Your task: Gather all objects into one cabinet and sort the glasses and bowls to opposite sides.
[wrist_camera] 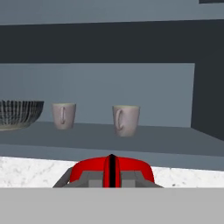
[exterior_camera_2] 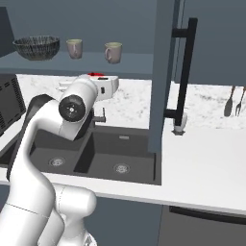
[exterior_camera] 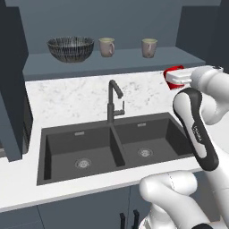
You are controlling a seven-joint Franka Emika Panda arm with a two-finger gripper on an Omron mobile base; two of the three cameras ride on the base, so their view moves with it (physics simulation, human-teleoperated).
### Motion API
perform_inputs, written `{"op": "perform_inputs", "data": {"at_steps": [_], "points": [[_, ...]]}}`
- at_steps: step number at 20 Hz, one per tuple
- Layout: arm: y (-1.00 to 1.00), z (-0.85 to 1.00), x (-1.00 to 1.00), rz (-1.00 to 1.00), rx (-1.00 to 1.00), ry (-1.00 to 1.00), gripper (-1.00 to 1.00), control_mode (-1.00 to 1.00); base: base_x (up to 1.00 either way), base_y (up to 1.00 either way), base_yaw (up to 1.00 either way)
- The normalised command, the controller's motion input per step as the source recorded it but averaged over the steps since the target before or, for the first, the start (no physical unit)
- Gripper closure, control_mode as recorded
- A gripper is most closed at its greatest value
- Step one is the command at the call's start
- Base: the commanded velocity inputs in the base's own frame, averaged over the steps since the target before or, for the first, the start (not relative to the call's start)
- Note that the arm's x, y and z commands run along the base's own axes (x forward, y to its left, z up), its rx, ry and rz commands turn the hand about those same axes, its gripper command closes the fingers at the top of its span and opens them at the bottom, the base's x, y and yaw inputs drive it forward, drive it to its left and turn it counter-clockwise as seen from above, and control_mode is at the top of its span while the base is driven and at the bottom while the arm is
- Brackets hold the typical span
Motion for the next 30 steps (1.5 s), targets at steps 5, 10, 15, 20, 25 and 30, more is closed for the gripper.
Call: {"op": "perform_inputs", "data": {"at_steps": [5,10,15,20,25,30], "points": [[0.00,0.00,0.00,0.00,0.00,0.00,1.00,1.00,0.00,0.00,0.00],[0.00,0.00,0.00,0.00,0.00,0.00,1.00,1.00,0.00,0.00,0.00],[-0.02,0.00,-0.32,0.00,0.00,-0.15,1.00,-1.00,0.00,0.00,0.00],[-0.14,0.11,-0.68,0.00,0.01,-0.41,1.00,-1.00,0.00,0.00,0.00],[-0.01,0.50,-0.11,0.00,0.01,-0.31,1.00,-1.00,0.00,0.00,0.00],[-0.13,0.54,0.09,0.00,0.01,-0.05,1.00,-1.00,0.00,0.00,0.00]]}}
